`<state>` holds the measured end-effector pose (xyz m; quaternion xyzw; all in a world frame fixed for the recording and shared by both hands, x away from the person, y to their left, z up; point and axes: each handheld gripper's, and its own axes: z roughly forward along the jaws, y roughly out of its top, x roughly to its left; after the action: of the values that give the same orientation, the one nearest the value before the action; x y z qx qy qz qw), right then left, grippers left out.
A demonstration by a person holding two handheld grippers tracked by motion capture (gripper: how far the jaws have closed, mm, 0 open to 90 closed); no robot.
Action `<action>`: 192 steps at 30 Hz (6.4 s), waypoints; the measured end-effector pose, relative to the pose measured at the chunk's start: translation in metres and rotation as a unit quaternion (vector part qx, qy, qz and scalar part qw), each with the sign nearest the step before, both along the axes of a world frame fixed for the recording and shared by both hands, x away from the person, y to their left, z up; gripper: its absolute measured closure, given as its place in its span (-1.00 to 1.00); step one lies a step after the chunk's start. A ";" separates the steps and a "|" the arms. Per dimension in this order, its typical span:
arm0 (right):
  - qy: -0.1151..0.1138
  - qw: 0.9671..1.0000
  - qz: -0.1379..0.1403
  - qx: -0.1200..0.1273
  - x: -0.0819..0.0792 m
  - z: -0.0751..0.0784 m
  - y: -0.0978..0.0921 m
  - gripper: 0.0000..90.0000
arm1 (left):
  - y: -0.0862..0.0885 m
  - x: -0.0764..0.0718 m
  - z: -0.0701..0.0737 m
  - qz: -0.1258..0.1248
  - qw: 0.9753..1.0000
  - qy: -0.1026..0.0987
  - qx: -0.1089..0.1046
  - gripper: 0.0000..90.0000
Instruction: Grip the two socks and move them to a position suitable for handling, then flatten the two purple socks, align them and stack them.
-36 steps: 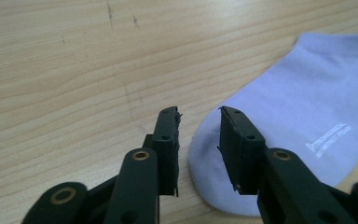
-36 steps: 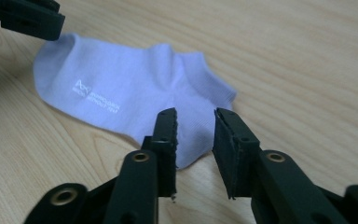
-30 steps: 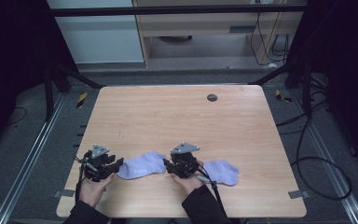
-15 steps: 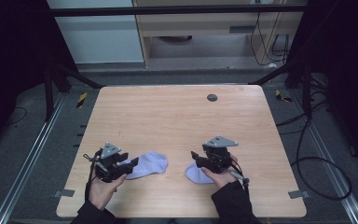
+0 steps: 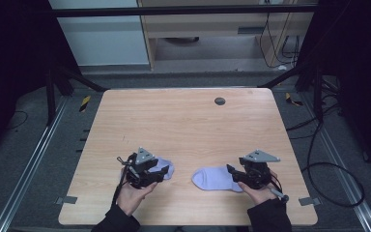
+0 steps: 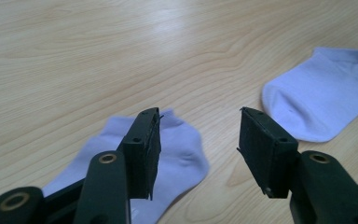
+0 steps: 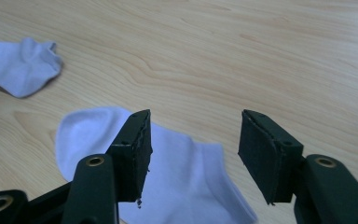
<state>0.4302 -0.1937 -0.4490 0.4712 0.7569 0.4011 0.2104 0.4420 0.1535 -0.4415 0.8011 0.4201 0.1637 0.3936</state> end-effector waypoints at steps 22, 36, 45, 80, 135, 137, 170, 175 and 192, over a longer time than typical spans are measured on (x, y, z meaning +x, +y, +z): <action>0.063 0.997 -0.020 -0.042 0.003 -0.033 -0.027 0.23 | -0.075 0.003 -0.034 -0.054 0.997 0.025 0.048 0.14; 0.088 0.994 -0.004 -0.064 0.009 -0.044 -0.022 0.51 | -0.091 0.009 -0.047 -0.057 0.996 0.053 0.054 0.53; 0.093 0.994 0.000 -0.065 0.009 -0.042 -0.018 0.91 | -0.095 0.008 -0.049 -0.058 0.995 0.053 0.054 0.96; 0.088 0.991 0.100 -0.025 -0.016 -0.022 0.049 0.92 | -0.006 -0.019 -0.036 -0.061 0.994 0.078 0.053 0.97; 0.037 0.995 0.085 0.021 0.044 -0.012 0.143 0.08 | 0.140 0.010 -0.031 0.138 0.989 0.031 0.033 -0.01; 0.041 0.995 0.086 0.018 0.046 -0.014 0.150 0.10 | 0.140 0.011 -0.032 0.138 0.989 0.032 0.035 0.03; 0.063 0.993 0.095 -0.041 0.061 -0.049 0.208 0.70 | 0.127 0.013 -0.045 0.106 0.990 0.082 0.051 0.84; 0.062 0.993 0.095 -0.036 0.058 -0.048 0.210 0.92 | 0.126 0.012 -0.043 0.106 0.990 0.075 0.046 0.93; 0.027 0.994 0.109 0.007 0.044 -0.003 0.183 0.94 | 0.114 -0.001 -0.007 0.082 0.996 0.025 -0.014 0.93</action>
<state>0.4737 -0.0109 -0.4515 0.3978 0.8064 0.4140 0.1421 0.4408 0.2679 -0.4485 0.7621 0.4965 0.1692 0.3795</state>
